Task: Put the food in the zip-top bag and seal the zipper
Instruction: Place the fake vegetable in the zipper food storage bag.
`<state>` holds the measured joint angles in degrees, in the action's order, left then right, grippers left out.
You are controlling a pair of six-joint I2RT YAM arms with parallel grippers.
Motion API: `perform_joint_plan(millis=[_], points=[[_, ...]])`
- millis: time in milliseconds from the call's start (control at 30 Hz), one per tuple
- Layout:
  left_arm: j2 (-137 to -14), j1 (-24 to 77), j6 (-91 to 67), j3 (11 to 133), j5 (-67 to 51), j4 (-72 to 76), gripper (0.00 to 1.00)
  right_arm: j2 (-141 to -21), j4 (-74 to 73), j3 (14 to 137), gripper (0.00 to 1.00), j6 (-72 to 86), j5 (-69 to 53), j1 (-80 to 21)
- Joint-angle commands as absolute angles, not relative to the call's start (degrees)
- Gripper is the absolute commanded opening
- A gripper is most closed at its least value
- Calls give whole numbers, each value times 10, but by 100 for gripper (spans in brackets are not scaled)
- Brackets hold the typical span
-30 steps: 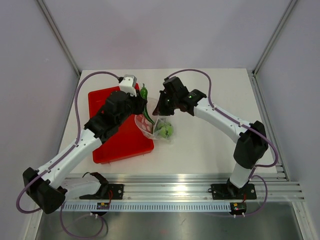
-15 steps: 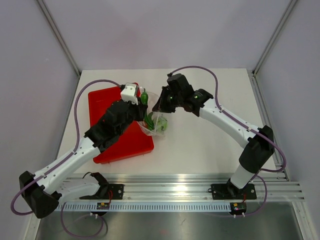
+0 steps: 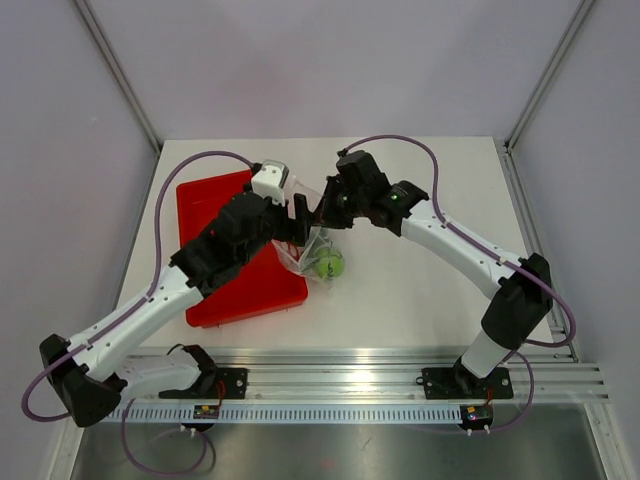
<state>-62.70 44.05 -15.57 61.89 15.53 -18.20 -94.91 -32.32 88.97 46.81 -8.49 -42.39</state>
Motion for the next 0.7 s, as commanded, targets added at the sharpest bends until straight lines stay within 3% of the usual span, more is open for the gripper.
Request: perform_joint_plan(millis=[0, 200, 233, 300, 433, 500, 567, 667], points=[[-594, 444, -150, 661, 144, -205, 78, -916, -295, 886, 0, 473, -81, -430], [-590, 443, -222, 670, 255, -304, 68, -895, -296, 860, 0, 470, -69, -430], [-595, 441, -233, 671, 270, -319, 78, -892, -297, 856, 0, 470, -68, -429], [-604, 440, -251, 660, 259, -342, 87, -885, -299, 848, 0, 469, -66, -430], [-610, 440, -282, 631, 214, -333, 90, -875, -301, 832, 0, 468, -61, -430], [-621, 440, -292, 626, 206, -329, 84, -872, -308, 827, 0, 464, -58, -429], [-646, 440, -298, 633, 208, -340, 67, -868, -315, 822, 0, 462, -49, -430], [-661, 440, -301, 635, 189, -329, 51, -856, -326, 807, 0, 456, -35, -429]])
